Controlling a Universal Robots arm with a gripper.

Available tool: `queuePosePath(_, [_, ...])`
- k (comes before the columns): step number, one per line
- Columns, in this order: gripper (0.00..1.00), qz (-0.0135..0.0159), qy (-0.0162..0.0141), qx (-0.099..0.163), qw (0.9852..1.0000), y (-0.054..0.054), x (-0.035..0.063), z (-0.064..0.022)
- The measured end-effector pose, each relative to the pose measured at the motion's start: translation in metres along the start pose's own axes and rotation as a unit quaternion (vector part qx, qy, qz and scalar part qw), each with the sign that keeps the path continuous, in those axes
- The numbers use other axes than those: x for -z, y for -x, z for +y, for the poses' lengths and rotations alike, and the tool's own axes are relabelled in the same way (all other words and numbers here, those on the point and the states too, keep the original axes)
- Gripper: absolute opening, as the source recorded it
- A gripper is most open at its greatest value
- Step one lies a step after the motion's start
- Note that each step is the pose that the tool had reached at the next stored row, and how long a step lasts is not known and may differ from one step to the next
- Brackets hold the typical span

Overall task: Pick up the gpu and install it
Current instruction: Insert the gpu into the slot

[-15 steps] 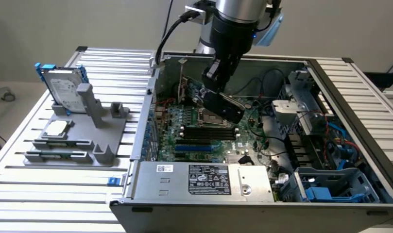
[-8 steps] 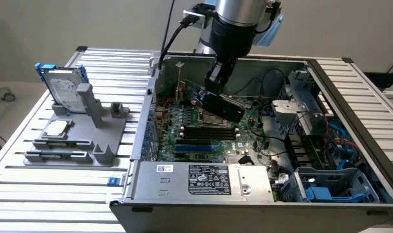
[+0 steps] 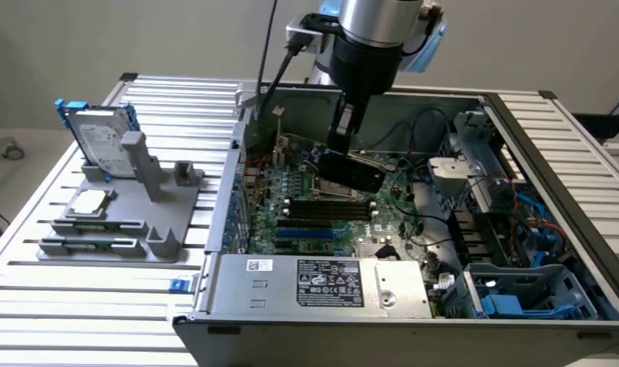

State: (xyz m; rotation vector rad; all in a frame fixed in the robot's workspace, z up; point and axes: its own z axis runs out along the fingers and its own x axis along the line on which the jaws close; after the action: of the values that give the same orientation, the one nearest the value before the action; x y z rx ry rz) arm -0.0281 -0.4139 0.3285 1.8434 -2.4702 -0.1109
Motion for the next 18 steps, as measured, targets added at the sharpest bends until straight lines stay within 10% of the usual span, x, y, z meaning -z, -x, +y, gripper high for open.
queuePosePath(18, [0.27,0.0106,-0.0003,0.121,0.9926,-0.0063,-0.0069,-0.0015])
